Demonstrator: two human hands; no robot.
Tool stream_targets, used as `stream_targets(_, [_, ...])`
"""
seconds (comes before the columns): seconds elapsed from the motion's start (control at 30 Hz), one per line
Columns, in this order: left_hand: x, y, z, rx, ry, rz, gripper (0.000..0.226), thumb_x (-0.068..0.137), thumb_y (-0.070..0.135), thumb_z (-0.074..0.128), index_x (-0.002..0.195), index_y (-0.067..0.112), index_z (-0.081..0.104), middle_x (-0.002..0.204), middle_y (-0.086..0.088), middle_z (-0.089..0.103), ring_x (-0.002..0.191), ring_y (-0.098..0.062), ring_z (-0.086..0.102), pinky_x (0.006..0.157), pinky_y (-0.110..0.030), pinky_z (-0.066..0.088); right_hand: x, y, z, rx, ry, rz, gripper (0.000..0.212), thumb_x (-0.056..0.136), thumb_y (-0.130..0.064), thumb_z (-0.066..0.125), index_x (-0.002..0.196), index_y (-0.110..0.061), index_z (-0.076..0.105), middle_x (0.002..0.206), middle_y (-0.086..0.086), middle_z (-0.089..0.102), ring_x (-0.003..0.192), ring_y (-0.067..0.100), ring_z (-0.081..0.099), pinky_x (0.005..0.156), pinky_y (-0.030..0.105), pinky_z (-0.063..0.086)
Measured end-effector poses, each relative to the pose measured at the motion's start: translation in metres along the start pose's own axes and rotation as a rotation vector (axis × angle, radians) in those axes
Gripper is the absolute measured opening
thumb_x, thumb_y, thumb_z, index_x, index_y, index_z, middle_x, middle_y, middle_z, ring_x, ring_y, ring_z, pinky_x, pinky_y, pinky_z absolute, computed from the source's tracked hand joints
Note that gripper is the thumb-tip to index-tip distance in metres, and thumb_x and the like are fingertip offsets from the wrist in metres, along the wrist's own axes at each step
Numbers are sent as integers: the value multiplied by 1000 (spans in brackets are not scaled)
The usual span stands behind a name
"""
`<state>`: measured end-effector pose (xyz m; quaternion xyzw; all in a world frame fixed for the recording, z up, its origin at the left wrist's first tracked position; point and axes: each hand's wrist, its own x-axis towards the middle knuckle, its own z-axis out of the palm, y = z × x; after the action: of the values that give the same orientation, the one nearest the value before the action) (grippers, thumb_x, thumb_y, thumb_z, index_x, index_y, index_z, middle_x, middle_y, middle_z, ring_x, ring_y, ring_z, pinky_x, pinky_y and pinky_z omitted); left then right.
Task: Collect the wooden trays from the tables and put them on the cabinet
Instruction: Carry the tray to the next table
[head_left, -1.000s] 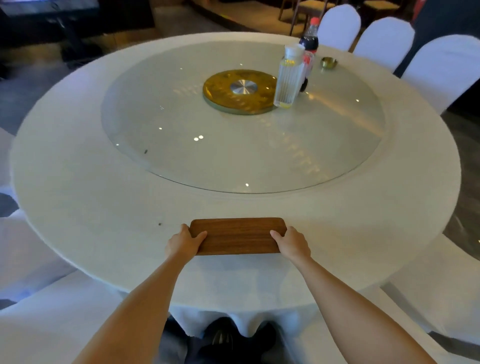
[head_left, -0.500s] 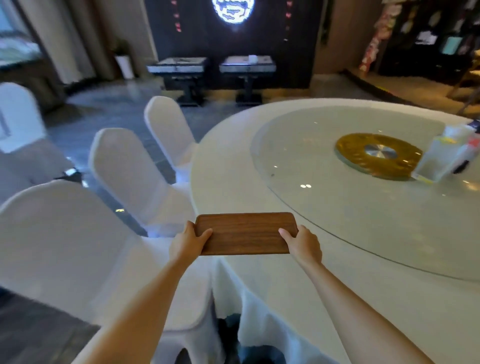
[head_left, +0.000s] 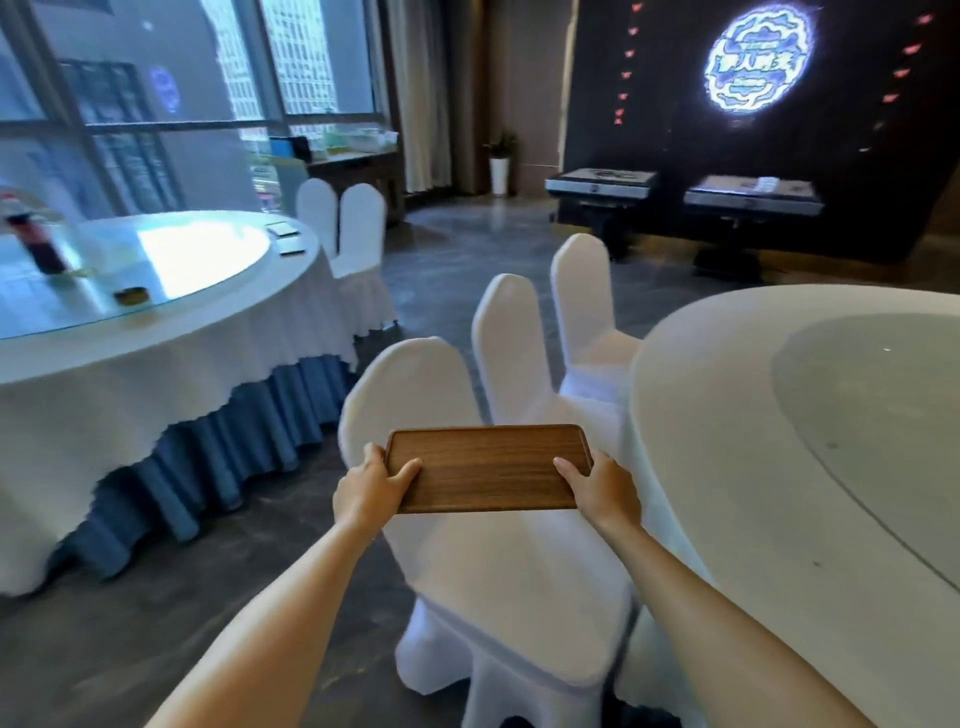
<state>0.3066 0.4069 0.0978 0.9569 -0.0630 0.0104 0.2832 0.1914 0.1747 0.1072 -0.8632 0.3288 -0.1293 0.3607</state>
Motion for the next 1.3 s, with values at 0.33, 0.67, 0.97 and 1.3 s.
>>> stream_targets(0.33, [88,-164,-114,-4,103,-134,52,86,55,49,115,12,45,106,-11,68,93,-29,64,77,-38,51,4,-165,157,62,-134,-150,44,87,-47,54,108,-8,60,105,11,68,97,28,62,72,30,42])
stream_targets(0.67, [199,-271,-158,9,193,-271,52,86,56,48,115,12,44,104,-9,67,91,-28,64,73,-36,49,75,-289,295,60,-230,-267,41,85,-48,58,100,-10,61,103,11,70,99,33,61,78,36,46])
stream_targets(0.97, [393,-318,-187,32,236,-319,54,86,52,50,115,7,46,105,-13,67,92,-31,63,73,-35,44,222,-410,418,126,-329,-330,39,85,-46,59,99,-9,62,100,10,70,94,28,64,70,32,44])
stream_targets(1.3, [617,-351,-183,16,189,-257,51,86,53,50,109,8,46,101,-15,68,90,-35,63,74,-38,45,375,-501,511,116,-241,-264,41,85,-47,59,101,-10,60,102,10,70,98,30,63,72,34,44])
